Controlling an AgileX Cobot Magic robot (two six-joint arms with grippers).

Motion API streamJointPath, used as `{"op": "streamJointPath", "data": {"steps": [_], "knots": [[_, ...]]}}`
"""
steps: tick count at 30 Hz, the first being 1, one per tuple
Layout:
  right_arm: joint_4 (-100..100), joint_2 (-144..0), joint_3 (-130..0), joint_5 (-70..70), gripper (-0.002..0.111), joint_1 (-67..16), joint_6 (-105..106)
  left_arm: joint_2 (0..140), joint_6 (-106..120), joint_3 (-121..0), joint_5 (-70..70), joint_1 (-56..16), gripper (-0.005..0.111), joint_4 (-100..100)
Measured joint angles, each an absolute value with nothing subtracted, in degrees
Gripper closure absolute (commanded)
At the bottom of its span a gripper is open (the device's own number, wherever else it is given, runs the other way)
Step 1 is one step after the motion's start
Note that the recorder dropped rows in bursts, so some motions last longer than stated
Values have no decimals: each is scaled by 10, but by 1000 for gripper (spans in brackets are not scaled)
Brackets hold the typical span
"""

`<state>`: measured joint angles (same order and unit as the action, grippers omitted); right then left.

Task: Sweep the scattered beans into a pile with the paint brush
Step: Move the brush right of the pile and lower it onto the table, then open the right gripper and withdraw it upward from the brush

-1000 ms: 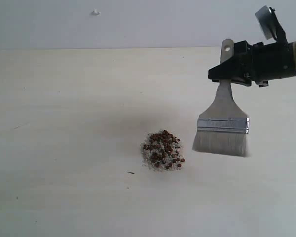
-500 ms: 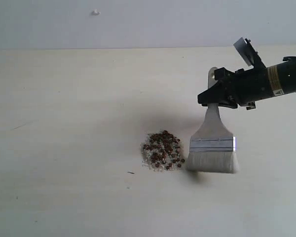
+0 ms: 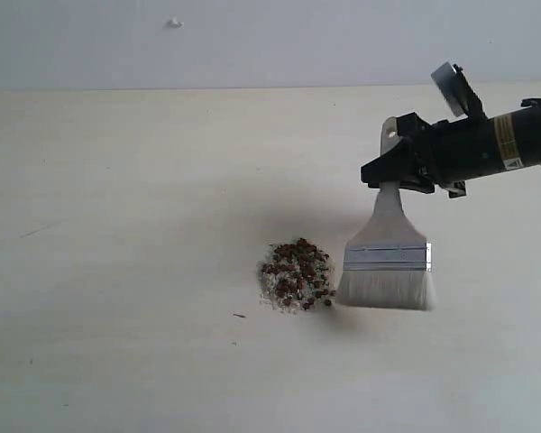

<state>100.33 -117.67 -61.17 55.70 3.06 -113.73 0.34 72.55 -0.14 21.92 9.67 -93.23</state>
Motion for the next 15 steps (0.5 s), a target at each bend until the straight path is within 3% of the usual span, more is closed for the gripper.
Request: {"op": "streamJointPath", "data": {"steps": [8, 15], "knots": [[1003, -1177, -612, 515, 60, 31, -1138, 3, 726, -1, 219, 97, 107, -932], [1003, -1166, -612, 466, 59, 31, -1141, 3, 726, -1, 219, 97, 107, -932]]}}
